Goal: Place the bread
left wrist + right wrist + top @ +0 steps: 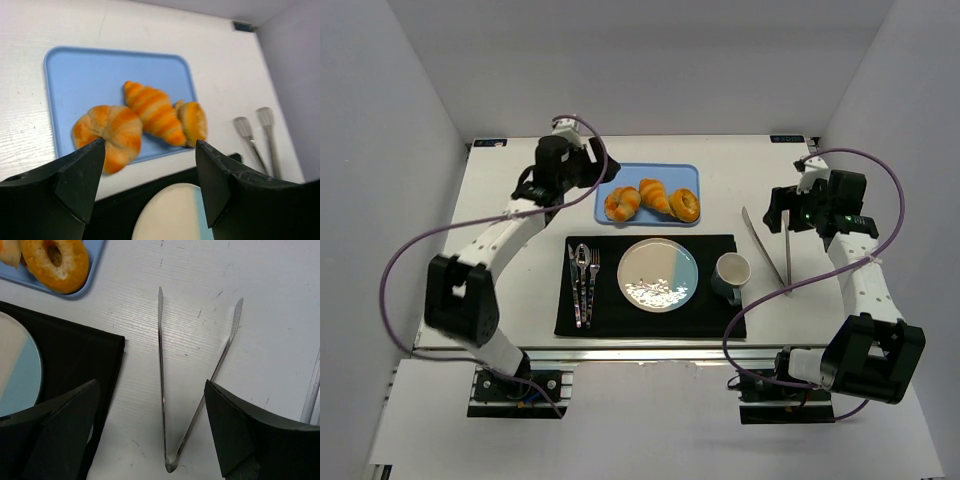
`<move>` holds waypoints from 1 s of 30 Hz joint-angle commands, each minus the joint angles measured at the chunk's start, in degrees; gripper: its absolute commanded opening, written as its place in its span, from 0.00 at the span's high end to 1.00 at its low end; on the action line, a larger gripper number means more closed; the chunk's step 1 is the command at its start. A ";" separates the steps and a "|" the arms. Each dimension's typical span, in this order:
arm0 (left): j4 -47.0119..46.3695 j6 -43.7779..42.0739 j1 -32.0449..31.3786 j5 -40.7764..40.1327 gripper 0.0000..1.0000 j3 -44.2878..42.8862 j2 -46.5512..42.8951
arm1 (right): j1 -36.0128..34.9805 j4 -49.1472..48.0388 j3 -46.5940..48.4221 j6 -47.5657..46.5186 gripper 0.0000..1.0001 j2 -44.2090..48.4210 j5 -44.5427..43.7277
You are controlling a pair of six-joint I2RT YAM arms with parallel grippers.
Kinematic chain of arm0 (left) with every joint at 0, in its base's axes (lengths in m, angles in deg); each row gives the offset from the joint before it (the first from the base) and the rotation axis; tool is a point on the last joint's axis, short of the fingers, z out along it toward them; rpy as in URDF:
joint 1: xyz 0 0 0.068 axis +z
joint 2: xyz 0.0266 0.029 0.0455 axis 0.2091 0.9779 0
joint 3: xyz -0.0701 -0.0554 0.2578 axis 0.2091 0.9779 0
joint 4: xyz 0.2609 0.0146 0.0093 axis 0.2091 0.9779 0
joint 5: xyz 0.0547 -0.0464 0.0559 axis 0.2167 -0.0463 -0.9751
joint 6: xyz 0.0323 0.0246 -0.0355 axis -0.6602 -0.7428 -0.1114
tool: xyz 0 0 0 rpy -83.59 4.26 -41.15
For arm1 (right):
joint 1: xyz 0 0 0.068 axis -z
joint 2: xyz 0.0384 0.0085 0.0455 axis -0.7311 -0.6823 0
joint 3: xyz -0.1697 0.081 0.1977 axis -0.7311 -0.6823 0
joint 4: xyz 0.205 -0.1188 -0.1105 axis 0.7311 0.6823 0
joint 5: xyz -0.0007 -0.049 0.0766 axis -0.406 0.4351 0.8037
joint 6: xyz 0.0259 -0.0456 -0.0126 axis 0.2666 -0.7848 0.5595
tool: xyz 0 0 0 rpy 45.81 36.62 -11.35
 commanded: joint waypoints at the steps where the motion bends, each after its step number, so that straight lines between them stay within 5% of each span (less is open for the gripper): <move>1: -2.12 0.52 0.00 2.98 0.19 7.27 -12.67 | 0.56 1.71 0.59 -3.73 0.11 2.33 3.87; 2: -2.22 1.13 0.00 3.15 0.20 9.49 -15.07 | 2.04 3.02 0.06 -7.32 0.11 2.94 7.29; 4: -2.22 2.80 0.00 3.24 0.38 15.97 -22.42 | 3.46 7.93 -0.21 -18.84 0.35 3.30 13.27; 5: -2.22 3.33 0.00 3.07 0.51 18.01 -24.82 | 3.55 8.30 -0.56 -19.83 0.53 3.21 12.95; 6: -2.22 4.21 0.00 2.98 0.82 19.86 -27.11 | 3.64 8.56 -1.25 -19.92 0.97 3.04 12.78; 8: 0.23 5.00 0.00 1.75 1.00 24.35 -33.70 | 3.81 9.18 -2.31 -20.10 1.00 3.30 10.76; 10: 1.91 5.53 0.00 0.44 1.00 28.29 -38.10 | 3.99 8.40 -4.59 -19.93 1.00 4.00 8.22; 11: 3.83 5.71 0.00 -0.09 0.98 29.45 -42.21 | 3.90 7.78 -5.30 -19.49 0.91 4.26 6.90; 12: 5.85 5.97 0.00 -1.05 0.73 31.37 -45.99 | 3.99 6.47 -6.52 -18.09 0.43 4.35 4.01; 13: 5.87 6.24 0.00 -1.06 0.59 31.39 -46.03 | 4.08 5.50 -6.97 -16.60 0.26 4.35 2.16; 15: 8.50 7.37 0.00 -2.11 0.44 34.46 -51.37 | 4.08 4.79 -7.85 -14.74 0.11 3.92 -1.79; 21: 12.02 10.28 0.00 -3.08 0.35 40.62 -60.96 | 3.99 -1.62 -15.31 -11.05 0.11 1.80 -10.76; 30: 13.78 9.58 0.00 -3.96 0.34 40.10 -60.53 | 3.29 -10.14 -18.49 -10.35 0.11 -6.36 -12.27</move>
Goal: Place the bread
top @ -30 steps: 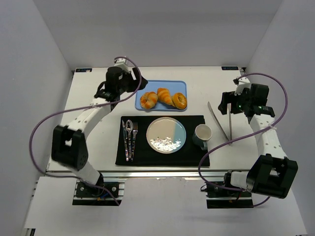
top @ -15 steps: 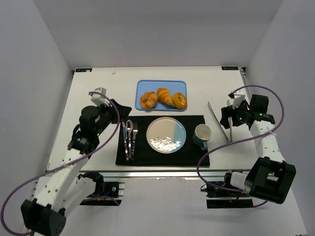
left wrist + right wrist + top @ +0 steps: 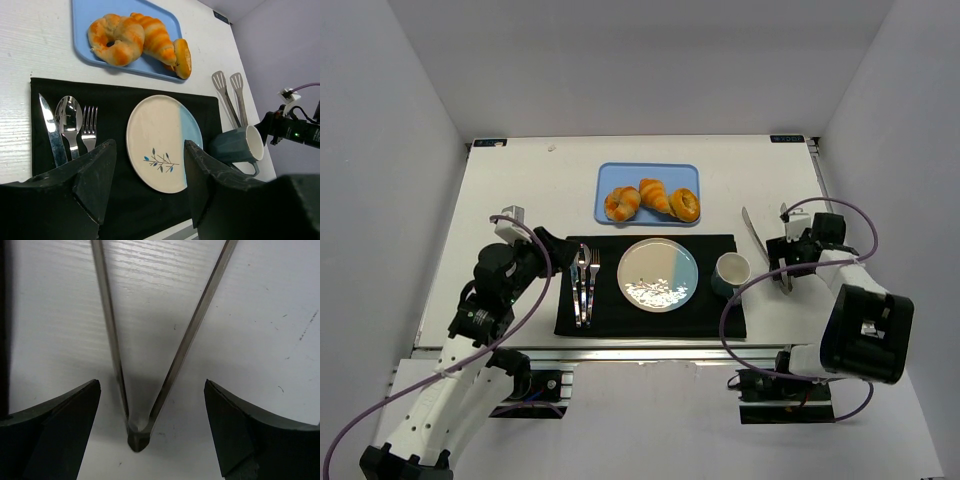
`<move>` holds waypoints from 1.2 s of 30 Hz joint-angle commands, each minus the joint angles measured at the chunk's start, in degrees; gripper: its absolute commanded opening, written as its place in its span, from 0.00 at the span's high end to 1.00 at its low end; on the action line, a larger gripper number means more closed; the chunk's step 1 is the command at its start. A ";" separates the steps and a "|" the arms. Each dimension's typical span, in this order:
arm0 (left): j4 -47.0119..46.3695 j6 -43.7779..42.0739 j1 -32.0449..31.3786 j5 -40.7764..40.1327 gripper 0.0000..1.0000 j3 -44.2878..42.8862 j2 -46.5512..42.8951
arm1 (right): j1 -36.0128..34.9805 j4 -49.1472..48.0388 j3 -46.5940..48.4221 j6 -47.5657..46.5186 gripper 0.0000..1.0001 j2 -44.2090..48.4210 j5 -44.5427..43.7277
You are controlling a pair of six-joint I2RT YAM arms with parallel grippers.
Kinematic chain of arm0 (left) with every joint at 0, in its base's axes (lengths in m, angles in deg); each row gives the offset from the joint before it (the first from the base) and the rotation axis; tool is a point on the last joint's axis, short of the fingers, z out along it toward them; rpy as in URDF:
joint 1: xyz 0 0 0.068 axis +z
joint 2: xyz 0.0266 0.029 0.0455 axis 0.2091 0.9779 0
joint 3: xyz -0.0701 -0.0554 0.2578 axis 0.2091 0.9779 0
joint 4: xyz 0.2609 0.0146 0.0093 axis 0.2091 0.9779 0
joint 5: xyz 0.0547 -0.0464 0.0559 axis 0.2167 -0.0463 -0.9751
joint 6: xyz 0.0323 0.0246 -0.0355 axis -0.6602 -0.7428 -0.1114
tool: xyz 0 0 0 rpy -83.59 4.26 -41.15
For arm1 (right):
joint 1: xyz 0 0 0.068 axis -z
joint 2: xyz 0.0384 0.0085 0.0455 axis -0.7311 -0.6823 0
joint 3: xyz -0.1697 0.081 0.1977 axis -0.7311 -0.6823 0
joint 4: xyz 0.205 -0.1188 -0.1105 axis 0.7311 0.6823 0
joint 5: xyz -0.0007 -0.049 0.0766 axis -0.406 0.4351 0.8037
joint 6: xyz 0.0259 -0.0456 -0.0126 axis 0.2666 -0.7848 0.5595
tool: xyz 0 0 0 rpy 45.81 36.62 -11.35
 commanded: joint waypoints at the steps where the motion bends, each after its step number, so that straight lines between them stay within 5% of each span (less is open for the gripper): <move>1: 0.71 -0.04 0.00 -0.86 0.34 -0.71 0.97 | -0.23 -6.39 0.55 1.81 0.11 -4.96 -2.02; 16: 1.59 0.58 0.00 -1.56 0.34 -1.33 1.24 | -0.94 -10.97 2.39 3.57 0.47 -12.01 1.67; 20: 1.68 0.58 0.00 -1.56 0.34 -1.86 1.51 | -0.94 -10.53 3.88 3.04 0.81 -11.92 3.42; 23: 2.29 0.40 0.00 -1.74 0.34 -2.65 1.59 | -0.94 -7.29 8.08 3.04 0.92 -10.35 5.88; 28: 2.82 0.57 0.00 -2.00 0.34 -3.26 1.24 | -2.94 1.57 18.46 2.34 0.87 -5.34 12.56; 31: 3.00 0.84 0.00 -2.00 0.34 -3.53 1.24 | -6.29 6.59 25.85 0.93 0.69 -5.33 13.36; 36: 3.52 0.93 0.00 -2.00 0.34 -3.88 0.89 | -12.09 9.68 32.35 0.49 0.57 -5.86 12.83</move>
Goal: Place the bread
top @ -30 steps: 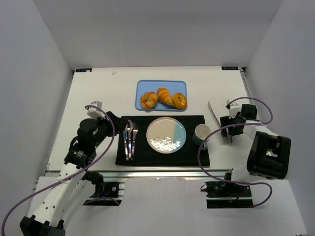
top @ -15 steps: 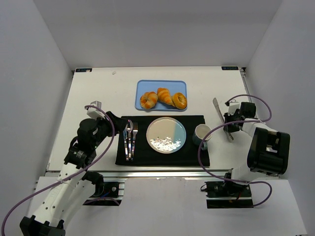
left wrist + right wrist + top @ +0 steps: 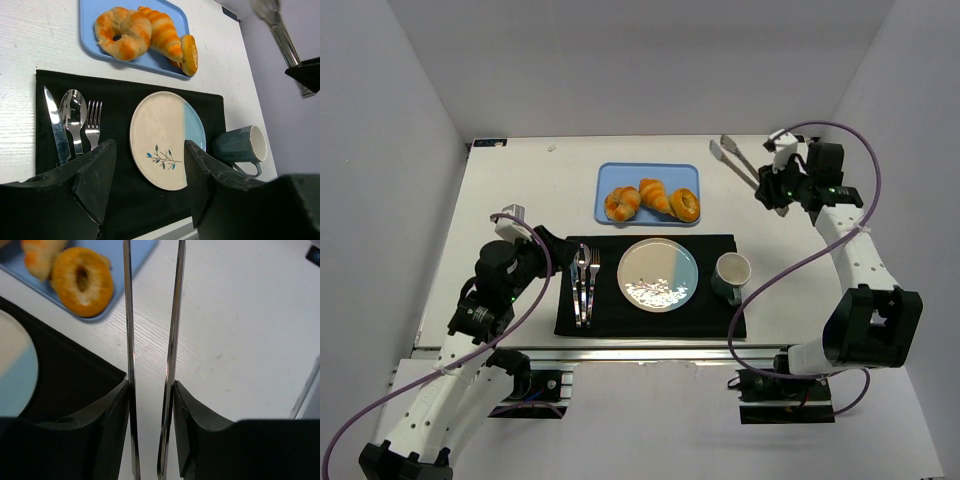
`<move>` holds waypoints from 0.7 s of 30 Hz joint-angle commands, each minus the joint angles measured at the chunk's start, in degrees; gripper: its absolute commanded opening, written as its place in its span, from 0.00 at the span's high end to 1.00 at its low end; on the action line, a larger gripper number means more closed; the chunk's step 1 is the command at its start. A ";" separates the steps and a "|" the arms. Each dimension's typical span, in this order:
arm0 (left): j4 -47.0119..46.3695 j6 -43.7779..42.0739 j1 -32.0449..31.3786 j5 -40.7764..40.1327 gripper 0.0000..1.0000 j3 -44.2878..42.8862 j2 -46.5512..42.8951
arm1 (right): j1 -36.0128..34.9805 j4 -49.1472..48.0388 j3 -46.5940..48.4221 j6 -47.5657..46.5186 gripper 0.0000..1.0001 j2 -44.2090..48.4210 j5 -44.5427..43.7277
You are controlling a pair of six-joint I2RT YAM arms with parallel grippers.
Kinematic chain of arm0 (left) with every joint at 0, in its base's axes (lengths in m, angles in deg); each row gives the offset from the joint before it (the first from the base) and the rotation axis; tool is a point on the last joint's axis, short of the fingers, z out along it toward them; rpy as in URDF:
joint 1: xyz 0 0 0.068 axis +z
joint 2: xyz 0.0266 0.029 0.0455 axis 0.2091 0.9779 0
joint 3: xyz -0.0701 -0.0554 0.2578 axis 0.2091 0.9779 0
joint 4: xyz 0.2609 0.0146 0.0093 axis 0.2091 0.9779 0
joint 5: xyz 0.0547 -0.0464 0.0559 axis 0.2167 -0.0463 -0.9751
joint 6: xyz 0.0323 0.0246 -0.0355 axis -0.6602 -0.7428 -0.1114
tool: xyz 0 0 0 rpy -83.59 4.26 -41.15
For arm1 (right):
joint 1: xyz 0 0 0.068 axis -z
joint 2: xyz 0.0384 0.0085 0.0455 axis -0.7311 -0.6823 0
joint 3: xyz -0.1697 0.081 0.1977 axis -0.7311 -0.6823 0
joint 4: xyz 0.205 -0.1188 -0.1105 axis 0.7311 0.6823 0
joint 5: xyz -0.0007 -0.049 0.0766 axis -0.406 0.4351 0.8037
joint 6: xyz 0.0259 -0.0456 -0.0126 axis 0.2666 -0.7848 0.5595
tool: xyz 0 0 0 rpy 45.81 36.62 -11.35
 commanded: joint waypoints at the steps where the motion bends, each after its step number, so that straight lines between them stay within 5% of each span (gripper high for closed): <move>1: 1.40 0.29 0.00 -1.00 0.34 -2.50 -0.77 | -4.11 5.77 3.01 -0.84 0.56 0.46 1.77; 21: 5.09 1.52 0.00 -2.75 0.34 -1.71 -5.60 | -15.46 16.32 3.55 -2.87 0.60 -0.95 -1.31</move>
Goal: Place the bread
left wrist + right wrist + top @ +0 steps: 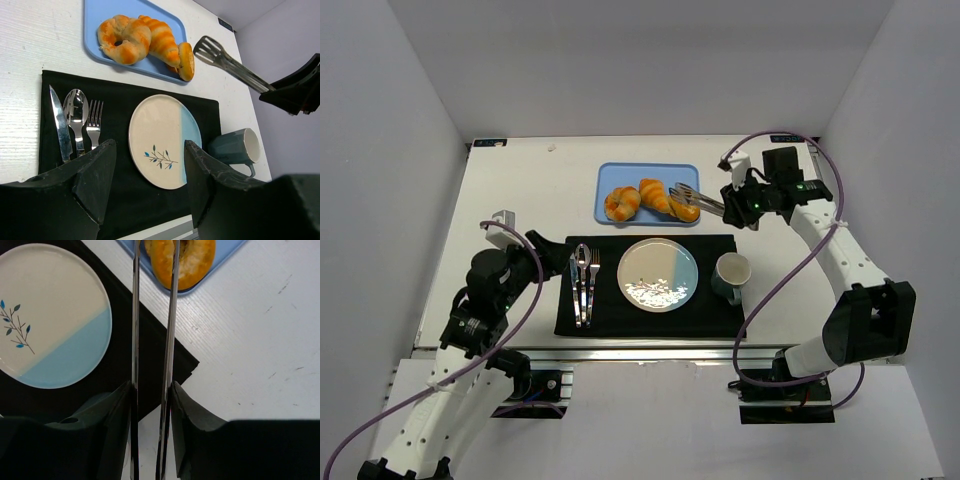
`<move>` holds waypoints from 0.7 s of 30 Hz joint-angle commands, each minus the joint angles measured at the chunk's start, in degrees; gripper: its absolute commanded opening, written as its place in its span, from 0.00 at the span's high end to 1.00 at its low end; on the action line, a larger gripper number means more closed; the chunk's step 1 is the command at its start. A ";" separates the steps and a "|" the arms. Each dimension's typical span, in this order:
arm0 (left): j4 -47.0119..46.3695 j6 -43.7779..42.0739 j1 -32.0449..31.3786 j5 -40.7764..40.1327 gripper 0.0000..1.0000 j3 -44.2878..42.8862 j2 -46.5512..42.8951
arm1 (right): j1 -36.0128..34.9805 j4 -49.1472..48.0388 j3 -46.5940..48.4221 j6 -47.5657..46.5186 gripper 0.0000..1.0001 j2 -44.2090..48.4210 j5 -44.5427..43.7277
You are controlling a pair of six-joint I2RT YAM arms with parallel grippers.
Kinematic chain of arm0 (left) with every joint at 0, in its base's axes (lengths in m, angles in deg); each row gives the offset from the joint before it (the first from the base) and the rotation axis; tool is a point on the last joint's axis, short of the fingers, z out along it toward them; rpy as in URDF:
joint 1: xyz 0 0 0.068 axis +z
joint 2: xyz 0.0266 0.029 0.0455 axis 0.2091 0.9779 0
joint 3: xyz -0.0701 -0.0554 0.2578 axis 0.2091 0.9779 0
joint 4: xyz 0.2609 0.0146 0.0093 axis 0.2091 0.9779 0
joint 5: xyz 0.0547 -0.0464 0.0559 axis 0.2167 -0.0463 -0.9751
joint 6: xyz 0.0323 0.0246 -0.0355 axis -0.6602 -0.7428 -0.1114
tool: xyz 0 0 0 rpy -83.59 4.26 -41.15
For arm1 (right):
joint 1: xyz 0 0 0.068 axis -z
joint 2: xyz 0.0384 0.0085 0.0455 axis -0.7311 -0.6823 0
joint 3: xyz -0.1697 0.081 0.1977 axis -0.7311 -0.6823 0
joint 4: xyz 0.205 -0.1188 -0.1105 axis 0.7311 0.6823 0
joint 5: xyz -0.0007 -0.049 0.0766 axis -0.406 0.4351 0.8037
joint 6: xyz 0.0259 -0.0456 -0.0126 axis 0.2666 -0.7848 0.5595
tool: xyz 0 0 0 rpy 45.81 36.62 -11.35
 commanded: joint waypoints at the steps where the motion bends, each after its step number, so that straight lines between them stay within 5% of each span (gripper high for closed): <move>1: 1.14 0.30 -0.09 -0.90 0.34 -1.25 -0.60 | -1.08 1.79 -1.46 -0.57 0.61 0.52 -0.65; 21: 2.28 0.74 -0.09 -1.60 0.33 -1.16 -2.09 | -2.32 -1.02 -2.08 0.40 0.61 3.15 -4.25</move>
